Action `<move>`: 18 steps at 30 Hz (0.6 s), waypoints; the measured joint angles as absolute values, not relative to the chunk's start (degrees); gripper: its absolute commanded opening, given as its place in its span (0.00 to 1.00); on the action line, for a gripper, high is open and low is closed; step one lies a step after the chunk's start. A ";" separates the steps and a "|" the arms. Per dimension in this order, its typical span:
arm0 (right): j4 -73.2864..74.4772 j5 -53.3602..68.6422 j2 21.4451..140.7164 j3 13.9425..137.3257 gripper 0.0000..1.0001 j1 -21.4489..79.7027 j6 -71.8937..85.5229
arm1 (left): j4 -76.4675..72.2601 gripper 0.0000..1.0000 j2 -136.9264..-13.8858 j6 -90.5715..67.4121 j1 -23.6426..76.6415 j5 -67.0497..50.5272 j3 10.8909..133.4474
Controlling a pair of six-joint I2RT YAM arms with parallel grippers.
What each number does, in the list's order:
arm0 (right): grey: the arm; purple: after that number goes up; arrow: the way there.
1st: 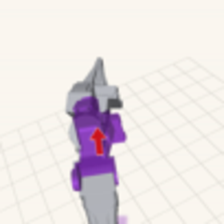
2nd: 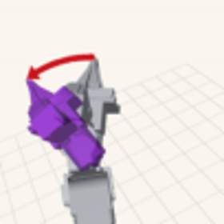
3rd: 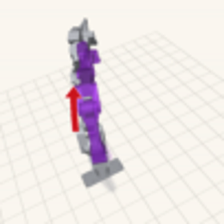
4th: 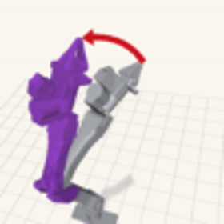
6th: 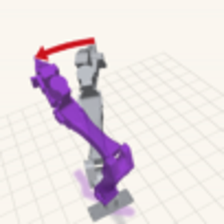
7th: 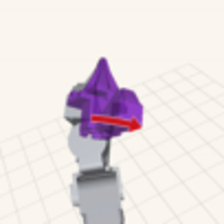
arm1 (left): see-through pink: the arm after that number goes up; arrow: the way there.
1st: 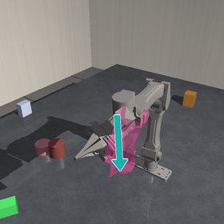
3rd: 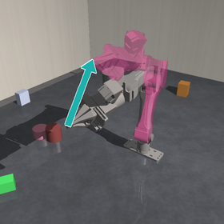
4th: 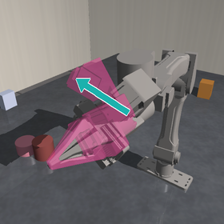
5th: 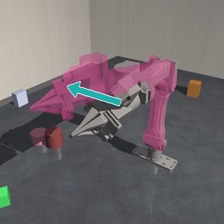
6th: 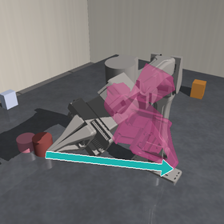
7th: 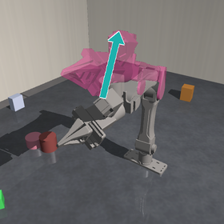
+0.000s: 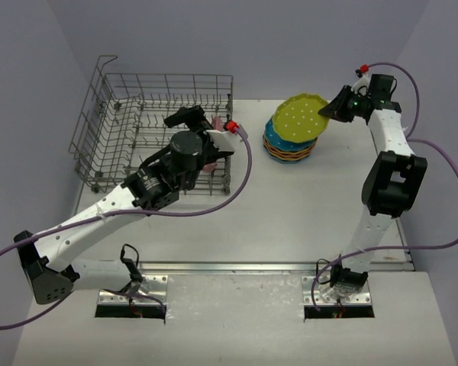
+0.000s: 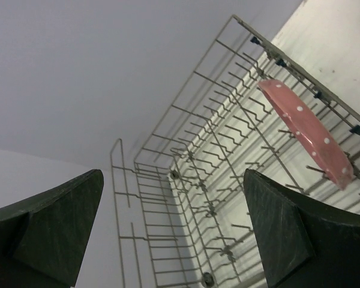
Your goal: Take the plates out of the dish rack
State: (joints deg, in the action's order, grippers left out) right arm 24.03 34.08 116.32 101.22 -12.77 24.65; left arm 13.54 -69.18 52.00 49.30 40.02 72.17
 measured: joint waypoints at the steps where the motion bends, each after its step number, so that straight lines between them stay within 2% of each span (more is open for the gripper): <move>1: 24.20 33.36 117.07 101.39 0.00 -12.53 24.36 | 15.07 1.00 -69.37 49.84 49.01 40.03 72.31; 8: 24.42 30.77 120.71 101.41 0.00 -11.47 23.88 | 23.11 1.00 -69.71 38.93 46.45 39.51 71.68; 10: 24.03 30.04 121.65 101.45 0.03 -11.04 23.93 | 24.59 1.00 -69.71 36.60 45.38 38.96 71.66; 16: 22.16 28.84 123.44 102.13 0.34 -9.90 24.31 | 28.14 1.00 -69.69 31.34 42.91 37.57 71.52; 17: 21.93 28.47 123.44 102.20 0.41 -9.66 24.23 | 28.49 1.00 -69.69 30.72 42.74 37.28 71.39; 18: 21.49 28.06 123.42 102.26 0.51 -9.47 23.81 | 28.89 1.00 -69.67 29.99 42.63 36.85 71.19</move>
